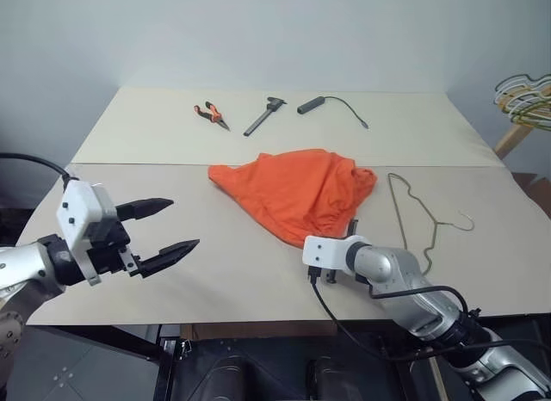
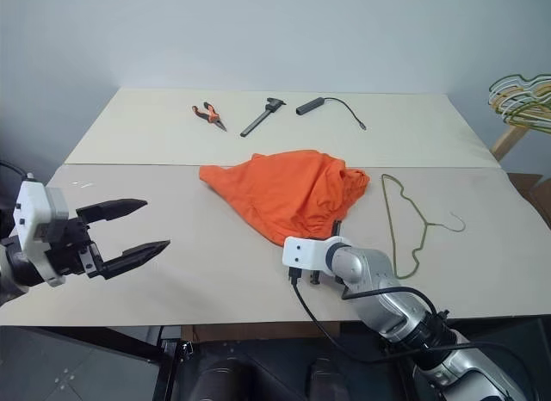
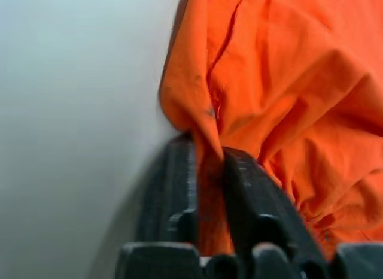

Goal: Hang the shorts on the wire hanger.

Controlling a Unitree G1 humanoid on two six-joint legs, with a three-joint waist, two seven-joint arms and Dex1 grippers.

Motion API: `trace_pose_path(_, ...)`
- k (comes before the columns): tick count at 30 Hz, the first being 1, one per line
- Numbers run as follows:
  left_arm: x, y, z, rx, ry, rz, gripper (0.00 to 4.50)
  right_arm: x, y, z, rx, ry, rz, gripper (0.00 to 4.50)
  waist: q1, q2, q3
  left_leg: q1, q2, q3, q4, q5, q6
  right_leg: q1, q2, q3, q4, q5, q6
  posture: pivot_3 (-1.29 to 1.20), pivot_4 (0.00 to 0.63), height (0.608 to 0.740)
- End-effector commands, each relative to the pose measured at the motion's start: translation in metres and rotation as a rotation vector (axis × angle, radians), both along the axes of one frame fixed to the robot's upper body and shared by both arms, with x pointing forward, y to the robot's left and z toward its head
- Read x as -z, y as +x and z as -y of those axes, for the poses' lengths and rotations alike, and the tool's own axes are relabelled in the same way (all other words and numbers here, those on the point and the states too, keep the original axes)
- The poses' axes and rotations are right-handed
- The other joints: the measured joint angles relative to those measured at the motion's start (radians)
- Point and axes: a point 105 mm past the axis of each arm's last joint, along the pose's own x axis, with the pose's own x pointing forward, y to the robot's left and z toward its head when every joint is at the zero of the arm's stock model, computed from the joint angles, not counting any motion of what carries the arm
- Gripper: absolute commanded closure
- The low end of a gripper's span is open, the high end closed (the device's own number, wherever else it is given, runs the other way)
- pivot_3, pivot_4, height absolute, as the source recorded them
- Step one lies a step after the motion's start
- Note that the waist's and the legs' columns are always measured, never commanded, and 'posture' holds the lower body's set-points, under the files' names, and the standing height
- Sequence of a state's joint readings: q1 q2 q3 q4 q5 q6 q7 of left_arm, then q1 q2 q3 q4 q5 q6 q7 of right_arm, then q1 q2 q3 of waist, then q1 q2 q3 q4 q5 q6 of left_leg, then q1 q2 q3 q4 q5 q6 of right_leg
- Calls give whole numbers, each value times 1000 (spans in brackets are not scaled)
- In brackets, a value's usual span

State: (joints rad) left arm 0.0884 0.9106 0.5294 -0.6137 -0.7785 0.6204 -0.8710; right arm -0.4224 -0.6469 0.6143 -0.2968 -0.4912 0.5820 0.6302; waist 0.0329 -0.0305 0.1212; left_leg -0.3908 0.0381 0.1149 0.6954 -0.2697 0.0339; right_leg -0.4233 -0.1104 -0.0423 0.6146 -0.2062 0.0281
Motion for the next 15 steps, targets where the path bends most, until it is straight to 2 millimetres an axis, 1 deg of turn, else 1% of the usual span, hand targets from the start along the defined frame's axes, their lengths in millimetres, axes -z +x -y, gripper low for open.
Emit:
trace_pose_path(1, -7, 3, 4, 27, 21, 49, 0, -8, 10, 9, 6, -52, 63, 4457, 0, 0, 0, 0, 0, 0, 0, 0, 0, 0, 0, 0, 0, 1, 1, 74, 93, 740)
trace_pose_path(2, -6, 4, 5, 32, 29, 53, 0, -10, 11, 10, 2, -54, 71, 4457, 0, 0, 0, 0, 0, 0, 0, 0, 0, 0, 0, 0, 0, 2, 3, 72, 90, 740)
trace_pose_path(4, -2, 11, 9, 49, 64, 65, 0, -20, 8, 9, -76, -28, 99, 4457, 1, 0, 0, 0, 0, 0, 0, 0, 0, 0, 0, 0, 0, 2, 3, 66, 90, 740)
trace_pose_path(6, 3, 17, 12, 62, 108, 75, 0, -25, 0, 9, -129, 3, 78, 4457, 0, 0, 0, 0, -1, 0, 0, 0, 0, 0, 0, -1, -1, 2, 4, 53, 89, 740)
trace_pose_path(10, 33, 44, 19, 93, 306, 100, 0, -40, -31, 22, -339, 44, 42, 4457, 4, 0, 0, -2, -2, 2, -1, 0, 0, 1, -1, -3, -3, 2, 5, 7, 86, 740)
trace_pose_path(13, 51, 55, 19, 125, 422, 132, 0, -45, -43, 28, -414, 85, 35, 4457, -12, 0, -1, -2, -1, 4, -1, 0, 0, 1, 0, -3, -3, 2, 5, -19, 84, 740)
trace_pose_path(15, 60, 72, 17, 134, 512, 176, 0, -50, -49, 39, -434, 82, 43, 4457, -27, -1, -1, -2, 0, 4, -1, -1, 1, 0, 0, -3, -3, 2, 5, -40, 83, 740)
